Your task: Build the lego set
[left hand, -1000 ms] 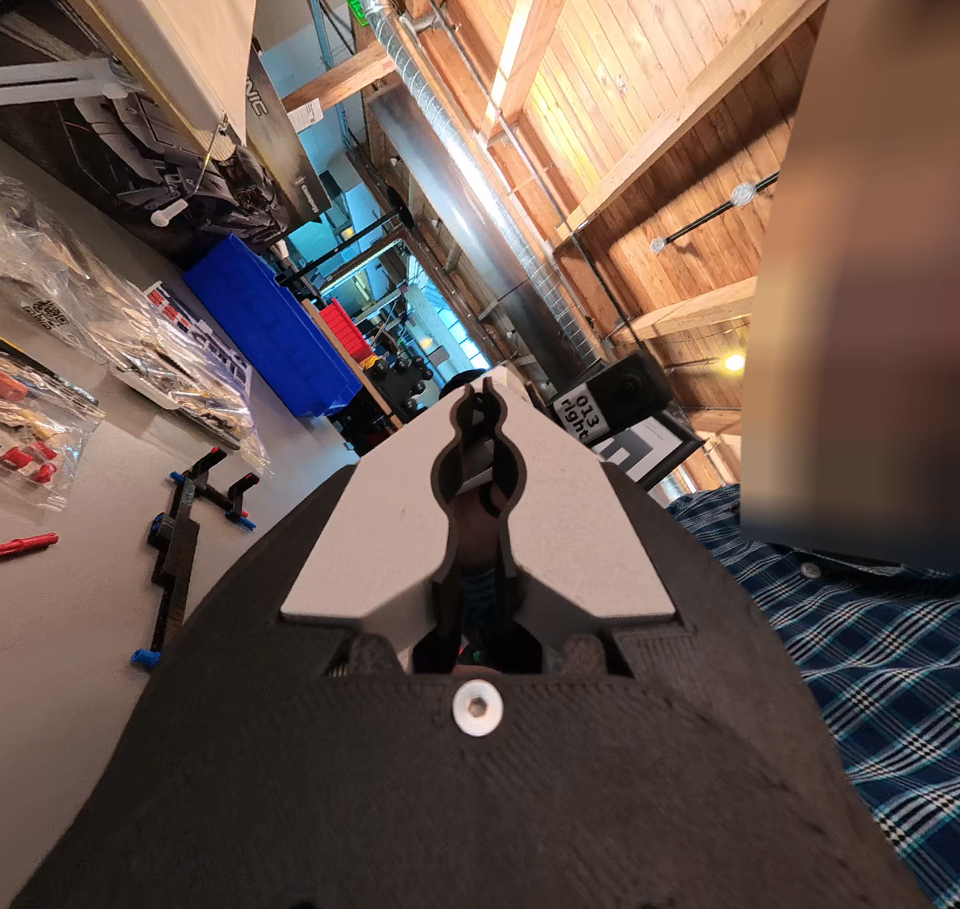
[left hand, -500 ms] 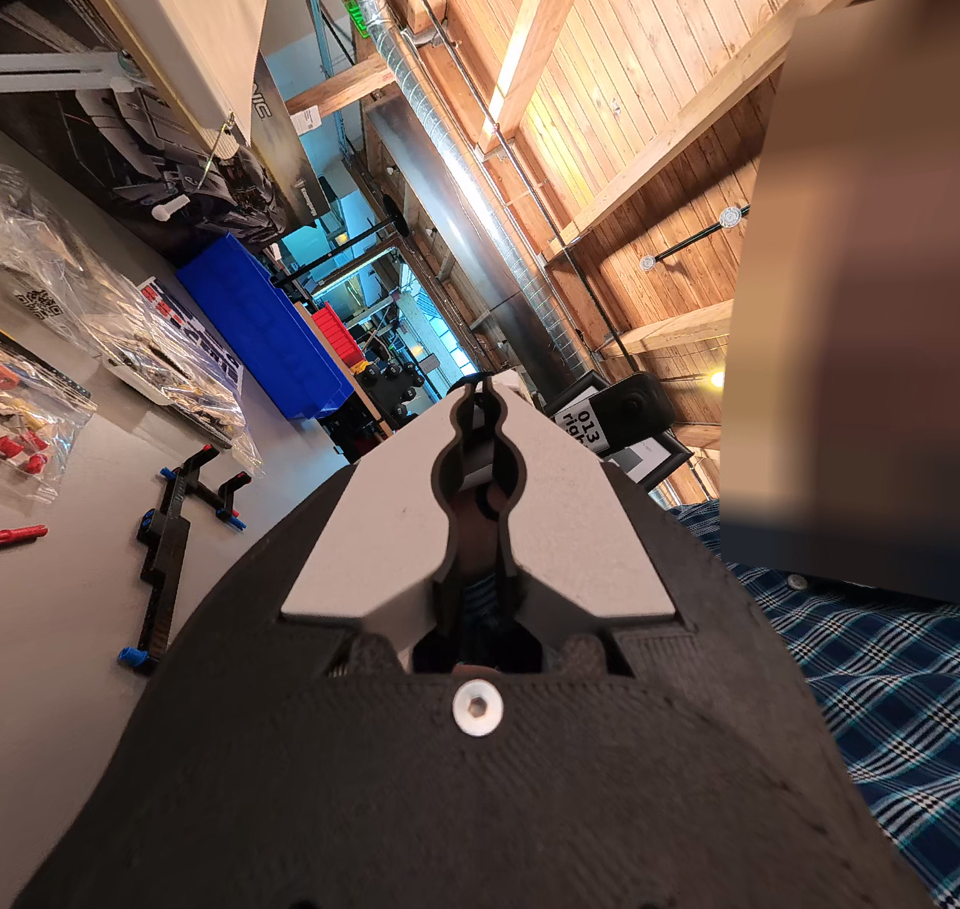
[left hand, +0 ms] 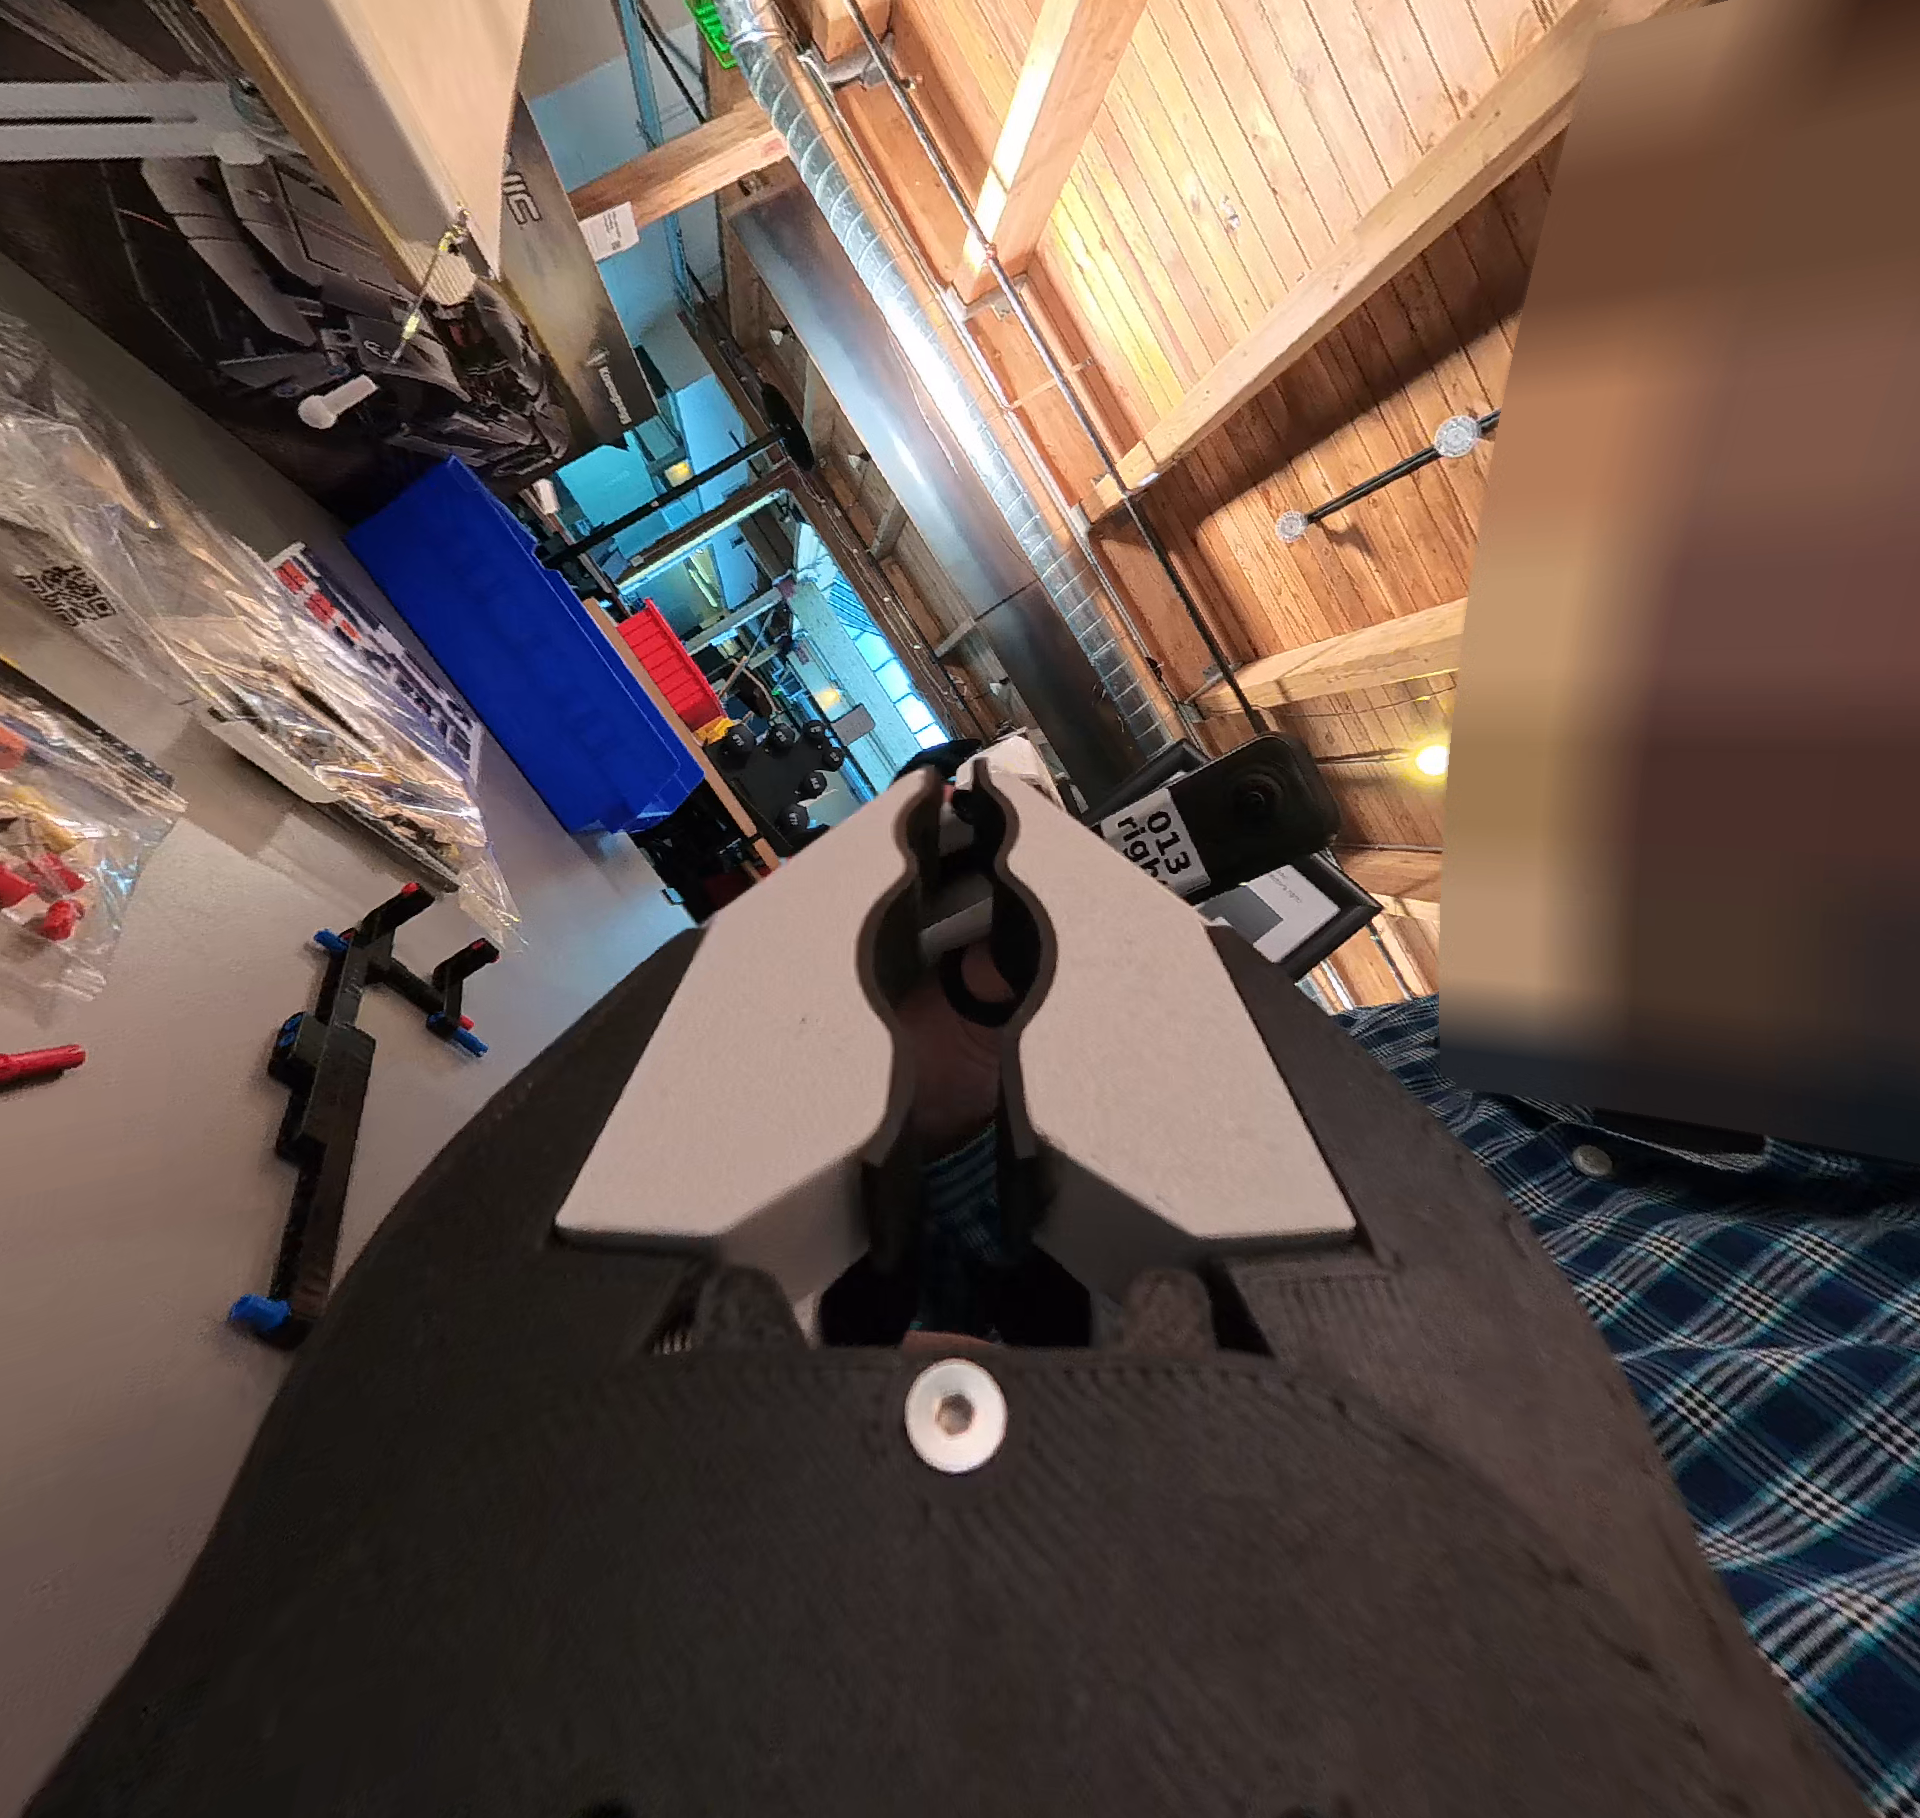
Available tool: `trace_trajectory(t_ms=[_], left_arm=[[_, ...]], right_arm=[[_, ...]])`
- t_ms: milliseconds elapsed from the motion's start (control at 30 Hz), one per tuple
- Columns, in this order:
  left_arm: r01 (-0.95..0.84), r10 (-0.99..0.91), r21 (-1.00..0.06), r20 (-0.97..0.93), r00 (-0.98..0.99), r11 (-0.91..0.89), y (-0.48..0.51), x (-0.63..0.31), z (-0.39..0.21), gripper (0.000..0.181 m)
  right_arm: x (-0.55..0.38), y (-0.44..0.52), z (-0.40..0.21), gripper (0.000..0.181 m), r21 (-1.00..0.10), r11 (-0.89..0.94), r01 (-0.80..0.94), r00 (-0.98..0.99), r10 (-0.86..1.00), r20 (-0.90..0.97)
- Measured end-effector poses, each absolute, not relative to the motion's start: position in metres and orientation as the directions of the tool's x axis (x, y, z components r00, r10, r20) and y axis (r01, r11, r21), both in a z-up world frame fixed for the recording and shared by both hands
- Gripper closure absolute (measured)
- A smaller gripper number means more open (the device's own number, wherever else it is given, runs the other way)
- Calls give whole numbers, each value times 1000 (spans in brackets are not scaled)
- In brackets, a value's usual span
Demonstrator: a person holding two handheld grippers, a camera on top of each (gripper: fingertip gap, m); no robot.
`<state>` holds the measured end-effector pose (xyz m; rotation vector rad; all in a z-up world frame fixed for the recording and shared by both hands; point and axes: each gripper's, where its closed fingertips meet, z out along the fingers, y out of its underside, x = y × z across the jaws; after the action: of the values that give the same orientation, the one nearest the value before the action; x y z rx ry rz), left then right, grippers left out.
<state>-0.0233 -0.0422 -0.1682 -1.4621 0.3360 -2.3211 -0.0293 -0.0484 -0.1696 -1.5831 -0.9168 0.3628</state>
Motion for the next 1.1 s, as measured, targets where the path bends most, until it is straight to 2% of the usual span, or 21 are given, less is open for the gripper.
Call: trace_trajectory(t_ms=[67,167,533,867,1100], left_arm=[[187,-447,-406,820,-357,-895,-40,-22,-172,164],[192,-491,-453,815,-307,-871,-37,-22,-174,159],[171,-685,-672,728,-30,-721,-17,-35,-187,161],[129,-695,-690,719,10,-712,-20,-32,-198,166],[124,-698,-694,716,13,-709,-21,-31,-198,170]], right_arm=[[-29,-48,-170,180,-935,21,354,639,724,258],[-27,-48,-170,180,-935,18,353,643,722,257],[-6,-52,-170,180,-945,-34,326,689,693,213],[7,-73,-186,180,-958,-126,259,749,652,117],[9,-73,-190,179,-953,-123,277,750,648,134]])
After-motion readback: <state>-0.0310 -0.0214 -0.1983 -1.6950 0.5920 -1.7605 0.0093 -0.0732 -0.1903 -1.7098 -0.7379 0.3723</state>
